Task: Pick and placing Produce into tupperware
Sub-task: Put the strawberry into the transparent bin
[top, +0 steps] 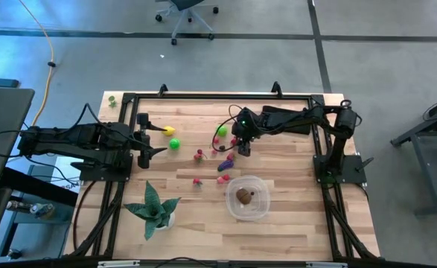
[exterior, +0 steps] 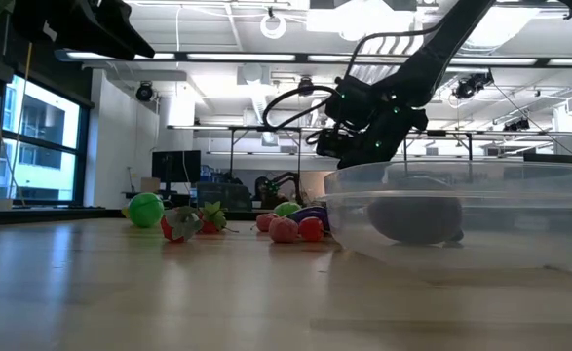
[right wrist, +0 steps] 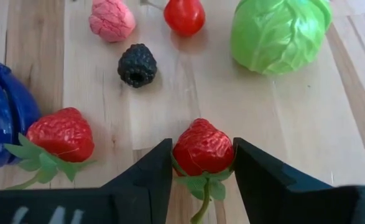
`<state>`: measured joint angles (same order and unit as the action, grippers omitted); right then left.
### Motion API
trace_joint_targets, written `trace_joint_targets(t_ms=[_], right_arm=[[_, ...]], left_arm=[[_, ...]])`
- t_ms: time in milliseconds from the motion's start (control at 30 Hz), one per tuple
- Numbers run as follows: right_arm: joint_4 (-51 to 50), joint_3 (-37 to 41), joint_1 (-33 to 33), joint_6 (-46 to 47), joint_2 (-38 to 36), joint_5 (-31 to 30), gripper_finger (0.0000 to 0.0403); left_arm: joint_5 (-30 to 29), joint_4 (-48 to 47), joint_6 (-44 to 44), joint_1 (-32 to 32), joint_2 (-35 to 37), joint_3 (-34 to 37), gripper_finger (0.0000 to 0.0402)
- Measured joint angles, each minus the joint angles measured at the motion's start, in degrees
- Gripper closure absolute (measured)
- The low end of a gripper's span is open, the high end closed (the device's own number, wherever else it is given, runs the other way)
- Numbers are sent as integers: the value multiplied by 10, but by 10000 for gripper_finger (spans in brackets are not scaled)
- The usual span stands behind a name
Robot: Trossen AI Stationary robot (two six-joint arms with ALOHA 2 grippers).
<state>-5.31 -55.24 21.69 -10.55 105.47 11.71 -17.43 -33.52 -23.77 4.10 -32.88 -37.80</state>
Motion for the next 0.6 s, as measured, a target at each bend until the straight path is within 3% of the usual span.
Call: trace_joint_targets(t_ms=[200, 367, 600], right_arm=[[-5, 0, -2, -4, -44, 3, 263], [-58, 0, -21, 0, -127, 3, 263], [-161, 0, -125, 83, -267, -46, 263]], left_arm=[[0, 0, 0, 0, 0, 0, 103], [0, 0, 0, 0, 0, 0, 103], [0, 0, 0, 0, 0, 0, 103]])
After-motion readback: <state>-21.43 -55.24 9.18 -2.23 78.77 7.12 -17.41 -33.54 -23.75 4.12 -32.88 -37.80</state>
